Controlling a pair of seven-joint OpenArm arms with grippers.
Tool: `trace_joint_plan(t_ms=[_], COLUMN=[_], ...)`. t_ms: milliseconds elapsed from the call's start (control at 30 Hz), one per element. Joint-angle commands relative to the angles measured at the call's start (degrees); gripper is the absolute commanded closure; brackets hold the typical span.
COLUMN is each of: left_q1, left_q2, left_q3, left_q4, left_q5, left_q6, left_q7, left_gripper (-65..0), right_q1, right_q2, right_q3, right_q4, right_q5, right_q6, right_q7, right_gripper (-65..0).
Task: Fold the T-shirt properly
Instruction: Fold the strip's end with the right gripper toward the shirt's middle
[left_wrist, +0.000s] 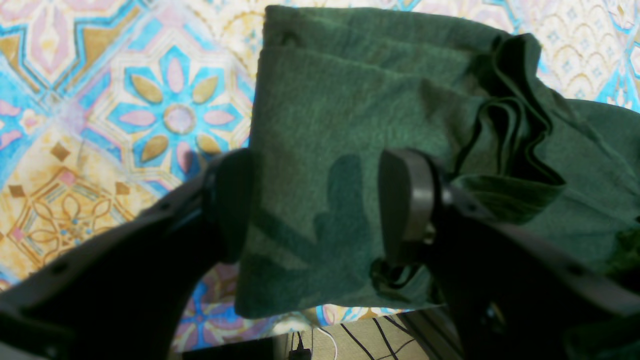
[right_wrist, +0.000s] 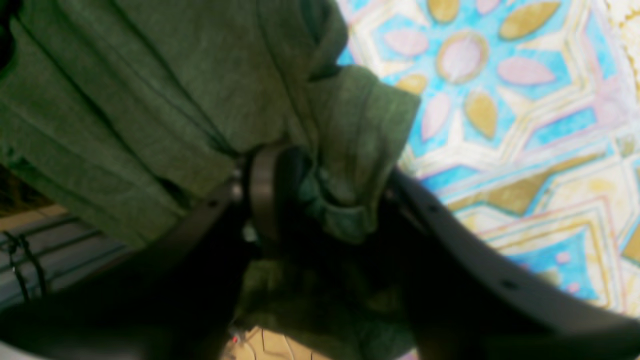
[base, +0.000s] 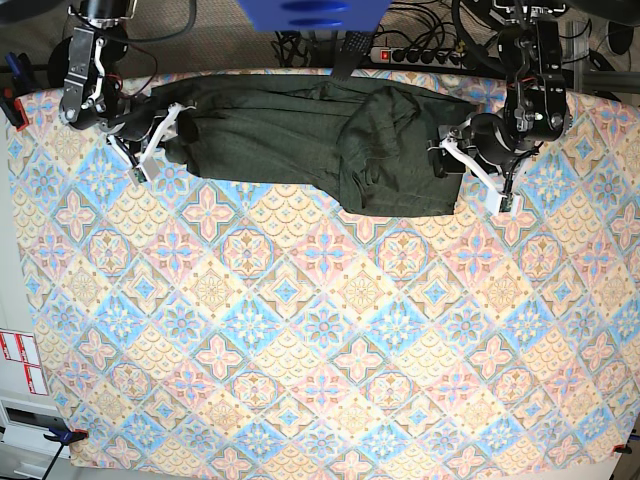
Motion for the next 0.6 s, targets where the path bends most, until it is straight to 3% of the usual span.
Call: trace_joint_plan(t_ms=[0, 300, 567], left_q1=[-0.25, -0.25, -0.25], left_q2=[-0.24, -0.15, 1.17], left_q3=[-0.33, -0.59, -0.76], left_q4=[0.96, 1.04, 1.13], left_q5=[-0.47, -0.56, -0.56], left_q6=[-0.21, -0.21, -0.12], left_q7=[-0.87, -0.96, -1.04], left_gripper=[-40.2, -40.2, -40.2], right_q1=[-0.25, 3.97, 9.86], right_q2=[0.21, 0.21, 0.39], right_q3=[-0.28, 0.25, 3.15], right_q4=[-0.03, -0.29, -1.0], right_q5=[-0.79, -0.79, -1.05], right_q6=[0.58, 0.58, 0.58], right_q7=[-3.09, -3.44, -3.26], right_gripper=[-17.0, -3.9, -1.9])
